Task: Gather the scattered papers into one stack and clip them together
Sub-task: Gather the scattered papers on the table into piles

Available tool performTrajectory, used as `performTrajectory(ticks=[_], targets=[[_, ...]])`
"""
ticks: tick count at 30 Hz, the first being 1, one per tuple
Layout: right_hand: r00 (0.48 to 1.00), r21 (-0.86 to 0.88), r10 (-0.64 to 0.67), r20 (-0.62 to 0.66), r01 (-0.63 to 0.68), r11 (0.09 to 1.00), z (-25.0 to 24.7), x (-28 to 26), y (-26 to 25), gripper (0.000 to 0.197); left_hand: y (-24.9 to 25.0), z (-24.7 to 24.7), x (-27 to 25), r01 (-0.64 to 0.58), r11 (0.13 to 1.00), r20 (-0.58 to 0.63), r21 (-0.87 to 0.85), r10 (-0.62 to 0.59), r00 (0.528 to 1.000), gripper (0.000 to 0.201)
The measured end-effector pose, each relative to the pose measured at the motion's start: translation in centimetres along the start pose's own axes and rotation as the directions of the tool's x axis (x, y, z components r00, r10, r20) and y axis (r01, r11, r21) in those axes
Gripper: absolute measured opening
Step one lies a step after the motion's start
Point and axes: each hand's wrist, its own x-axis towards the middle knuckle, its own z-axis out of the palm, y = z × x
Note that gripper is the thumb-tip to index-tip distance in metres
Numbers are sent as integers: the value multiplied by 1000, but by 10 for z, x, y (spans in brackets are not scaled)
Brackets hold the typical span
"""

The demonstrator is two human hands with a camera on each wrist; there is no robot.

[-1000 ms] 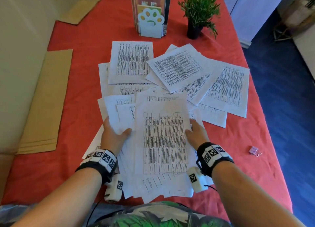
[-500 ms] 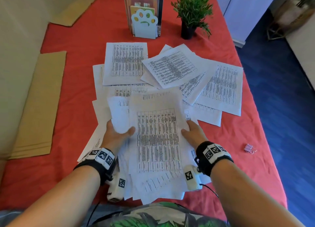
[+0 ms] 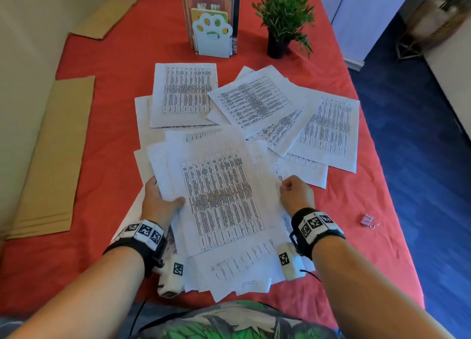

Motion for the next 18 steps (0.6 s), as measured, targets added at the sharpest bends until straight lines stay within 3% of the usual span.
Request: performTrajectory(ticks=[3, 5, 8, 12, 15, 18], targets=[[993, 41, 40, -109, -35, 999, -4, 2, 1, 14, 4, -1, 0, -14, 1000, -49, -28, 12, 999, 77], [993, 52, 52, -107, -46, 998, -8, 7, 2, 12, 6, -5, 4, -1, 997, -47, -81, -2, 999, 74], [998, 84, 42, 40, -45, 995, -8, 11, 1, 12, 5, -8, 9, 41, 988, -21, -149, -44, 999, 74], [980, 140, -18, 196, -10, 990, 3, 6, -10, 17, -1, -2, 6, 2, 998, 47, -55, 1, 999, 82], [993, 145, -68, 92, 54, 988, 7, 0, -22, 15, -2, 2, 2, -15, 1000, 41, -4, 15, 999, 81], [974, 25, -226, 12, 226, 974, 2, -3, -35, 11, -6, 1, 2, -15, 1000, 11, 18, 15, 1000, 76]])
